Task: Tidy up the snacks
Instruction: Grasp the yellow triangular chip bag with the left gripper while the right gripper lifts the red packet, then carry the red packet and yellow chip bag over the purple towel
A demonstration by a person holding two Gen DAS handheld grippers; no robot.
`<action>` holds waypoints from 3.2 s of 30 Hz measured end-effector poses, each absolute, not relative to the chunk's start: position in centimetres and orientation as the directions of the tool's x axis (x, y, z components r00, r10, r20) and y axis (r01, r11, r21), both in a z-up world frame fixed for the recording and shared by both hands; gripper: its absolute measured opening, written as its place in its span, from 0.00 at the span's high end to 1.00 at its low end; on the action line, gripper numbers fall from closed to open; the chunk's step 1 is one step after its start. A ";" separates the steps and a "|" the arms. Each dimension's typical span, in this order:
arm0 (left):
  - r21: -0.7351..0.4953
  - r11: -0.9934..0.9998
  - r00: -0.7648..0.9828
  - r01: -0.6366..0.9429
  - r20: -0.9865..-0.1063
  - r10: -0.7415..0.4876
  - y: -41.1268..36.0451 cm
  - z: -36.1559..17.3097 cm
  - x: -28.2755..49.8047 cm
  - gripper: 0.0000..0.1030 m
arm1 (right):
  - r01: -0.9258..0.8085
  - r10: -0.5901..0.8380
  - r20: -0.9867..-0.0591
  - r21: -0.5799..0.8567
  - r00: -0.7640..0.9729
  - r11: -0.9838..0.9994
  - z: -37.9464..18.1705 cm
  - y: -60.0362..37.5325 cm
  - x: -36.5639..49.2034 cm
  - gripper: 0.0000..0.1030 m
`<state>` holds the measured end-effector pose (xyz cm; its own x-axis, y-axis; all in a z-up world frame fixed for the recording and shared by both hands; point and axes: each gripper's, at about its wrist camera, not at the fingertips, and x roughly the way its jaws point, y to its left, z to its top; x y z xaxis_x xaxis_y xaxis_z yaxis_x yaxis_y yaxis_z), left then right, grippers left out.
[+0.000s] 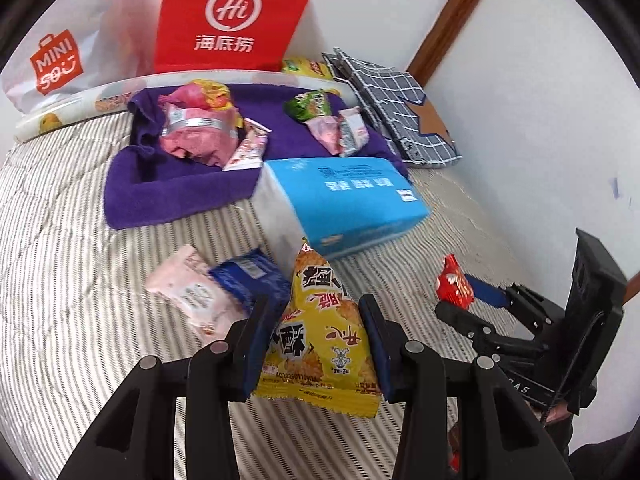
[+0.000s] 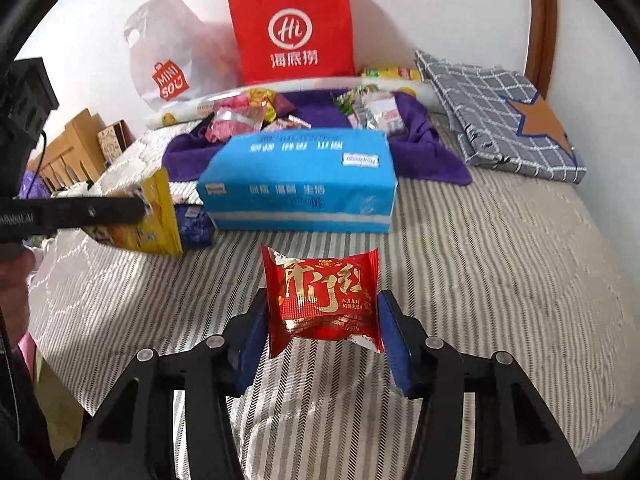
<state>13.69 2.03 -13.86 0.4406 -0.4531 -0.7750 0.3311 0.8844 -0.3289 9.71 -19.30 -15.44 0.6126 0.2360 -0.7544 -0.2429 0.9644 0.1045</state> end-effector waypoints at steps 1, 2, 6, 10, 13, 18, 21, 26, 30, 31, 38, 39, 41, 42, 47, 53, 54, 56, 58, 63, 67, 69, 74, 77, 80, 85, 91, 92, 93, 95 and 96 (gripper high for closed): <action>-0.329 0.884 0.440 0.333 -0.775 -0.454 1.7 -13.8 13.6 0.60 | -0.244 0.238 -0.749 0.105 0.618 0.964 -15.0 -19.5 9.6 0.49; -0.330 0.883 0.440 0.335 -0.774 -0.456 1.4 -13.6 13.5 0.60 | -0.245 0.239 -0.746 0.106 0.622 0.964 -14.7 -19.6 9.6 0.49; -0.328 0.880 0.445 0.344 -0.769 -0.460 0.4 -12.9 13.4 0.60 | -0.245 0.241 -0.730 0.103 0.640 0.964 -13.5 -20.3 9.7 0.49; -0.313 0.882 0.449 0.352 -0.770 -0.452 -0.5 -12.2 13.6 0.60 | -0.225 0.235 -0.727 0.113 0.645 0.968 -12.6 -21.2 10.3 0.49; -0.305 0.881 0.451 0.363 -0.770 -0.452 -1.3 -11.7 14.0 0.60 | -0.210 0.234 -0.729 0.125 0.644 0.970 -12.2 -21.9 10.9 0.49; -0.301 0.873 0.451 0.384 -0.764 -0.462 -2.5 -10.5 14.8 0.60 | -0.184 0.225 -0.716 0.136 0.661 0.973 -11.0 -22.8 12.2 0.49; -0.299 0.869 0.453 0.395 -0.760 -0.467 -3.1 -9.8 15.6 0.60 | -0.178 0.212 -0.703 0.123 0.678 0.976 -10.1 -23.1 13.1 0.49; -0.298 0.862 0.454 0.410 -0.753 -0.476 -3.9 -8.7 16.5 0.60 | -0.170 0.192 -0.690 0.102 0.697 0.980 -8.8 -23.3 14.6 0.49; -0.293 0.861 0.463 0.417 -0.746 -0.478 -4.3 -7.8 17.3 0.60 | -0.153 0.168 -0.687 0.082 0.707 0.985 -8.0 -23.5 15.7 0.48; -0.291 0.861 0.465 0.418 -0.745 -0.478 -4.3 -7.7 17.4 0.60 | -0.149 0.167 -0.684 0.087 0.710 0.985 -7.9 -23.7 16.0 0.48; -0.285 0.863 0.480 0.418 -0.737 -0.476 -4.0 -6.7 19.1 0.60 | -0.138 0.167 -0.674 0.097 0.720 0.986 -6.7 -23.9 18.2 0.48; -0.286 0.863 0.482 0.416 -0.736 -0.476 -3.8 -6.5 19.4 0.60 | -0.140 0.166 -0.673 0.093 0.721 0.986 -6.4 -23.7 18.6 0.48; -0.290 0.863 0.485 0.413 -0.732 -0.478 -3.5 -6.2 20.1 0.60 | -0.138 0.161 -0.672 0.087 0.723 0.987 -6.0 -23.5 19.5 0.48; -0.289 0.865 0.491 0.411 -0.729 -0.477 -3.3 -6.0 20.5 0.60 | -0.137 0.160 -0.672 0.088 0.723 0.987 -5.8 -23.3 20.0 0.48; -0.281 0.874 0.515 0.397 -0.720 -0.466 -2.5 -4.9 22.3 0.61 | -0.152 0.179 -0.669 0.099 0.721 0.983 -4.7 -22.6 22.7 0.48; -0.263 0.884 0.533 0.386 -0.719 -0.447 -1.7 -4.7 24.6 0.61 | -0.175 0.204 -0.656 0.112 0.726 0.978 -4.0 -21.6 25.6 0.48; -0.258 0.888 0.533 0.381 -0.723 -0.439 -1.4 -5.0 24.9 0.61 | -0.180 0.211 -0.657 0.115 0.723 0.977 -4.1 -21.4 26.1 0.48; -0.259 0.895 0.529 0.362 -0.734 -0.426 -0.9 -5.7 25.4 0.61 | -0.190 0.218 -0.662 0.116 0.717 0.975 -4.5 -21.0 26.5 0.48; -0.277 0.897 0.517 0.345 -0.741 -0.428 -0.3 -6.8 25.8 0.60 | -0.196 0.223 -0.669 0.117 0.709 0.974 -5.1 -20.7 26.7 0.48; -0.285 0.870 0.483 0.402 -0.741 -0.466 -1.0 -8.4 24.9 0.36 | -0.197 0.228 -0.700 0.126 0.677 0.972 -7.2 -20.5 26.7 0.48; -0.268 0.841 0.471 0.470 -0.729 -0.496 -2.1 -8.8 23.6 0.30 | -0.186 0.220 -0.718 0.127 0.660 0.974 -8.3 -20.9 26.4 0.48; -0.235 0.844 0.458 0.481 -0.754 -0.471 -2.9 -9.7 23.5 0.30 | -0.181 0.216 -0.724 0.127 0.655 0.975 -8.8 -21.2 26.2 0.48; -0.204 0.850 0.429 0.485 -0.792 -0.435 -3.9 -11.7 23.5 0.37 | -0.158 0.198 -0.738 0.124 0.645 0.980 -9.7 -22.1 25.5 0.48; -0.209 0.847 0.401 0.489 -0.808 -0.432 -4.2 -12.6 23.5 0.51 | -0.147 0.184 -0.744 0.116 0.642 0.982 -10.0 -22.8 25.0 0.48; -0.211 0.844 0.408 0.493 -0.801 -0.438 -4.2 -12.5 23.3 0.60 | -0.141 0.177 -0.742 0.112 0.646 0.984 -10.0 -23.3 24.6 0.48; -0.219 0.847 0.425 0.485 -0.787 -0.447 -3.9 -11.6 23.5 0.62 | -0.141 0.173 -0.732 0.106 0.659 0.984 -9.5 -23.6 24.2 0.48; -0.242 0.861 0.456 0.447 -0.767 -0.452 -2.8 -10.0 24.2 0.62 | -0.161 0.188 -0.710 0.106 0.679 0.981 -8.4 -23.3 24.4 0.48; -0.244 0.864 0.462 0.440 -0.764 -0.451 -2.7 -9.8 24.4 0.62 | -0.164 0.191 -0.705 0.107 0.683 0.981 -8.1 -23.2 24.5 0.49; -0.244 0.869 0.471 0.431 -0.760 -0.447 -2.4 -9.5 24.7 0.62 | -0.169 0.197 -0.700 0.109 0.687 0.979 -7.8 -23.1 24.7 0.49; -0.242 0.877 0.487 0.416 -0.755 -0.439 -2.0 -8.8 25.3 0.62 | -0.180 0.207 -0.691 0.112 0.692 0.977 -7.4 -22.8 25.1 0.49; -0.238 0.881 0.495 0.410 -0.753 -0.434 -1.7 -8.5 25.6 0.62 | -0.185 0.211 -0.688 0.112 0.695 0.976 -7.2 -22.7 25.4 0.49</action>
<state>25.59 -1.70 -8.55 0.4952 -0.4340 -0.7526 0.4099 0.8805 -0.2381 25.37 -22.67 -7.19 0.6946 0.2109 -0.6878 -0.1853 0.9763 0.1121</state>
